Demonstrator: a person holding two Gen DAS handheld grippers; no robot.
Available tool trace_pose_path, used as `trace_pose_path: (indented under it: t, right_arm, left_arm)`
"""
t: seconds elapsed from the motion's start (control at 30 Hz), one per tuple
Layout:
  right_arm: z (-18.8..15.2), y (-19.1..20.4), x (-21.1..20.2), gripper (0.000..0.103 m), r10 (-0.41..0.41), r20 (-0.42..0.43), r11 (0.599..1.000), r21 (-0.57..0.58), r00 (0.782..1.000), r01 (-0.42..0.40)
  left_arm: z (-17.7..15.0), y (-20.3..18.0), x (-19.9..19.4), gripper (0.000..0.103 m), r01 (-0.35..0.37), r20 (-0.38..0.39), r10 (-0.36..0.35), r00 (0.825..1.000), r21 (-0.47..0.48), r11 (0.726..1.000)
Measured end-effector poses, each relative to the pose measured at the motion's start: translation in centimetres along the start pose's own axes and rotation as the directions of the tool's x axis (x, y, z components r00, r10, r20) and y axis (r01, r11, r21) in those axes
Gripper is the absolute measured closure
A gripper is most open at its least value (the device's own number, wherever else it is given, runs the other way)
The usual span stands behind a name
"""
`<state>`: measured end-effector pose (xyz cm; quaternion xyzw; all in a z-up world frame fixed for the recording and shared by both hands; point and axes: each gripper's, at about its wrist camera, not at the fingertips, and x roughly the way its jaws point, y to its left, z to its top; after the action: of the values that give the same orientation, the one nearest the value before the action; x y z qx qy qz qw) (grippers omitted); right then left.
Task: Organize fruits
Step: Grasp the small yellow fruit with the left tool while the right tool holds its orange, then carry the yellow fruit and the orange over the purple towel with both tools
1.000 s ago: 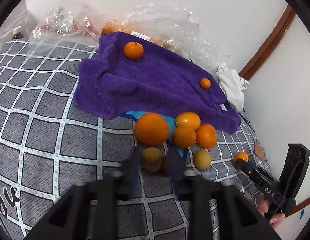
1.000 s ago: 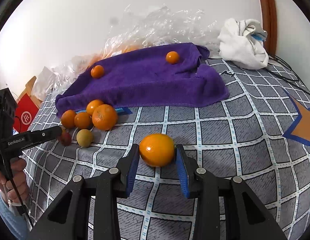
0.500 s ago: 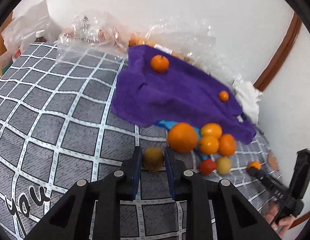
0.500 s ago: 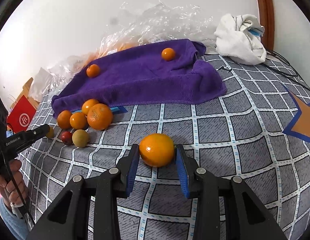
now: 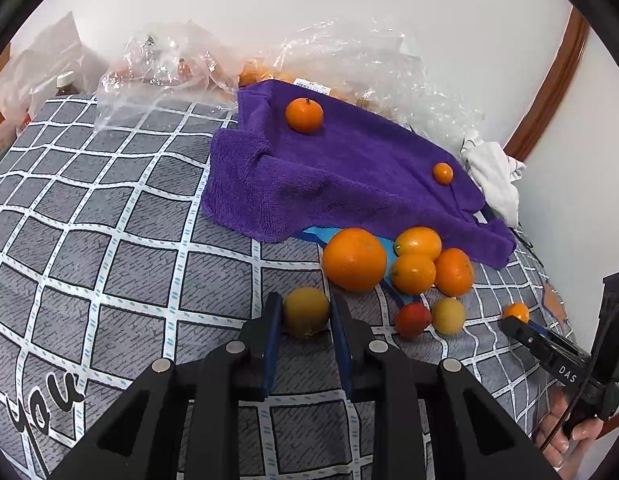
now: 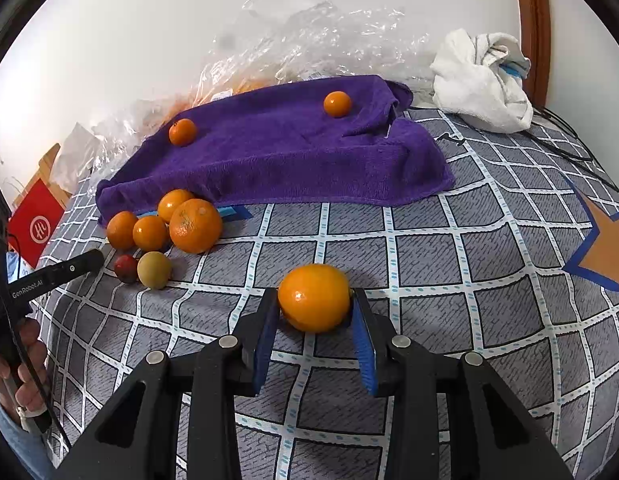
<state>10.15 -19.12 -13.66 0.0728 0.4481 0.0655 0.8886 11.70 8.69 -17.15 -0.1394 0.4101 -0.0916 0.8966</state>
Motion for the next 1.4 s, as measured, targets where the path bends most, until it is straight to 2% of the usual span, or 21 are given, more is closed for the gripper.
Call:
trace_pose_path:
  t: [0.2, 0.5, 0.73, 0.97, 1.17, 1.23, 1.4]
  right_arm:
    - [-0.1, -0.3, -0.6, 0.067, 0.024, 0.022, 1.0, 0.006, 0.999, -0.024]
    - [-0.1, -0.4, -1.2, 0.067, 0.052, 0.053, 0.999, 0.012, 0.997, -0.053]
    - [-0.2, -1.2, -1.8, 0.067, 0.096, 0.086, 0.994, 0.036, 0.992, -0.099]
    - [-0.2, 0.6, -2.7, 0.067, 0.046, 0.102, 0.998, -0.036, 0.994, -0.043]
    - [1.1, 1.8, -3.6, 0.067, 0.122, 0.089, 0.992, -0.026, 0.989, -0.12]
    - [2.0, 2.5, -4.0, 0.067, 0.121, 0.088, 0.992, -0.047, 0.989, -0.117]
    - [5.5, 3.3, -5.2, 0.067, 0.111, 0.131, 0.992, -0.073, 0.985, -0.103]
  left_arm:
    - [-0.2, -1.1, -0.8, 0.08, 0.004, 0.04, -0.006, 0.999, 0.037, 0.999]
    - [-0.1, -1.7, -2.5, 0.08, -0.003, 0.148, -0.005, 0.989, 0.055, 0.998]
    - [0.1, -1.4, -2.7, 0.08, 0.005, 0.163, -0.011, 0.986, 0.042, 0.999]
    - [0.3, -0.9, -3.3, 0.08, 0.009, 0.196, -0.012, 0.981, 0.014, 1.0]
    - [0.8, -0.5, -5.3, 0.08, 0.039, 0.256, -0.033, 0.966, -0.015, 0.999]
    - [1.5, -0.4, -6.2, 0.08, 0.04, 0.248, -0.031, 0.968, -0.032, 0.999]
    - [4.7, -1.7, -9.4, 0.08, 0.036, 0.303, -0.041, 0.952, 0.021, 0.999]
